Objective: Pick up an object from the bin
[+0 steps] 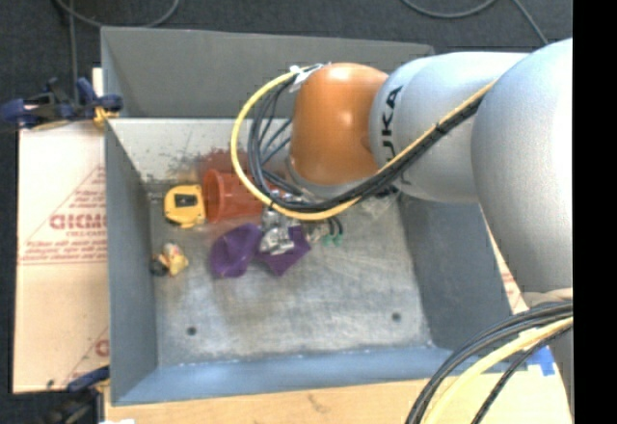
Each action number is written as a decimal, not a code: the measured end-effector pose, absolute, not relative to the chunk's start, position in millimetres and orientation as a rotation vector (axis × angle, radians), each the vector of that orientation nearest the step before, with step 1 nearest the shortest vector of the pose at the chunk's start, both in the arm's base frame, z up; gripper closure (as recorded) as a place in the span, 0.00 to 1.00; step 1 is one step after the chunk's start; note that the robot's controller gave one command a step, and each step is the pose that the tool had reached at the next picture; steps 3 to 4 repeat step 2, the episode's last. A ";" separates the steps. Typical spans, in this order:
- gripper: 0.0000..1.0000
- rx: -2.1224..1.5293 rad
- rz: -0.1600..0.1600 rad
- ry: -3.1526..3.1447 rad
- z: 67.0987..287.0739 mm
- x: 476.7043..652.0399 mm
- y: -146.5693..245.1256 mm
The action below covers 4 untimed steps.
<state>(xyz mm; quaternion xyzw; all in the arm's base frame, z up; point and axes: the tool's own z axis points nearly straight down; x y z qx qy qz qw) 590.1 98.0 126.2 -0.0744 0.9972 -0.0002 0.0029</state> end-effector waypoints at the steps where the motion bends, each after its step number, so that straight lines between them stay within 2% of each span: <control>1: 1.00 -0.233 -0.001 3.130 134.1 589.6 97.7; 2: 1.00 -0.232 -0.001 3.129 142.7 590.3 97.6; 4: 1.00 -0.232 -0.001 3.129 142.7 590.3 97.6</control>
Offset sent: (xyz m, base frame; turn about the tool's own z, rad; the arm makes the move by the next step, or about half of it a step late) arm -0.0001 0.0001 0.0178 0.0000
